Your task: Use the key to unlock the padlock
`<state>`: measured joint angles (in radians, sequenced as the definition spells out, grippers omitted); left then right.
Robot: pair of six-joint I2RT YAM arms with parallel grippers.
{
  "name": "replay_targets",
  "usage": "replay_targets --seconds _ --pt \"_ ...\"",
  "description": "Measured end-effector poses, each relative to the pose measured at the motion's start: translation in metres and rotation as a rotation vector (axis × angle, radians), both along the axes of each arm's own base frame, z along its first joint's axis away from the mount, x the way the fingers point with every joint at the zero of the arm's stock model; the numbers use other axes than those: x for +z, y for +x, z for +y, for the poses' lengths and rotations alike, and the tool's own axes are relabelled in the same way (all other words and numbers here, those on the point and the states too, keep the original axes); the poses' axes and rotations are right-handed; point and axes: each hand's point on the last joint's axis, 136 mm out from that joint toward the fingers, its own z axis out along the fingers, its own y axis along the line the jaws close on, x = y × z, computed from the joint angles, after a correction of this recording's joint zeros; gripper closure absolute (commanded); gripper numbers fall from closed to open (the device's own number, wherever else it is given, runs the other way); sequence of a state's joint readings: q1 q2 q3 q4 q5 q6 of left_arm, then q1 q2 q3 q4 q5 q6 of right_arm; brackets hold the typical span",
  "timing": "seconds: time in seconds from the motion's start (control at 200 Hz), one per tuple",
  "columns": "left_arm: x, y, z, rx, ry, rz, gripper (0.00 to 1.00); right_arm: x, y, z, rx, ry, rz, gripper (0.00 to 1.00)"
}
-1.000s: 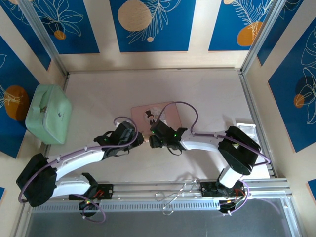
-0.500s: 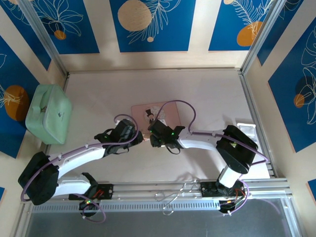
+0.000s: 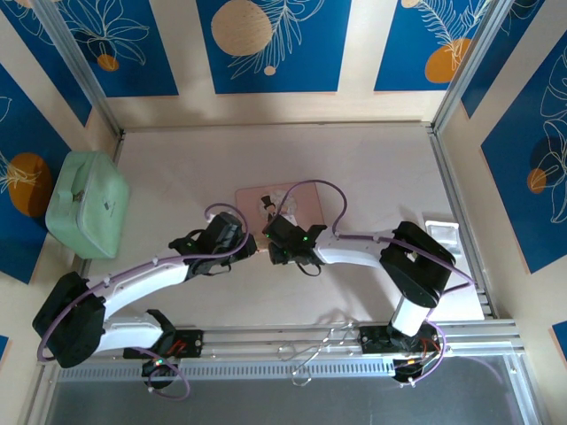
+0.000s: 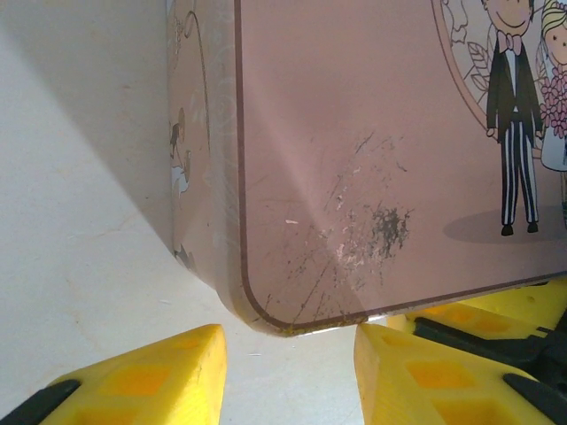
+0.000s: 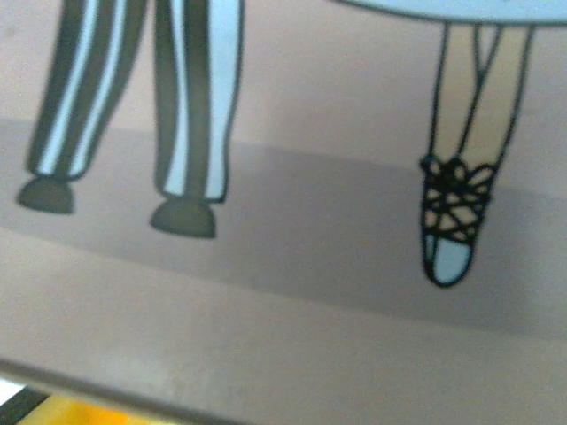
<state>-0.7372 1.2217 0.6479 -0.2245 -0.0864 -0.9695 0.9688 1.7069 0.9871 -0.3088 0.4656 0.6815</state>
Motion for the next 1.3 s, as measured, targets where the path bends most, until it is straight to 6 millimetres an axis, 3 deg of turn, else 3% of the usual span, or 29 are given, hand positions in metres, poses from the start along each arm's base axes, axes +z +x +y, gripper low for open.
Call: replay_targets --seconds 0.445,0.69,0.96,1.301 --pt "0.001 0.004 0.004 0.008 0.004 -0.005 0.56 0.002 0.000 -0.002 -0.021 -0.010 0.011 0.79" --pt "0.010 0.005 0.002 0.020 -0.044 -0.031 0.55 0.004 -0.004 -0.003 -0.018 -0.018 0.036 0.84" --pt "0.013 -0.016 0.007 0.047 -0.145 -0.050 0.54 0.004 -0.010 0.005 0.005 0.017 0.071 0.90" --pt "0.006 -0.036 -0.004 0.026 -0.212 -0.038 0.51 0.006 -0.021 0.013 0.037 0.070 0.130 1.00"
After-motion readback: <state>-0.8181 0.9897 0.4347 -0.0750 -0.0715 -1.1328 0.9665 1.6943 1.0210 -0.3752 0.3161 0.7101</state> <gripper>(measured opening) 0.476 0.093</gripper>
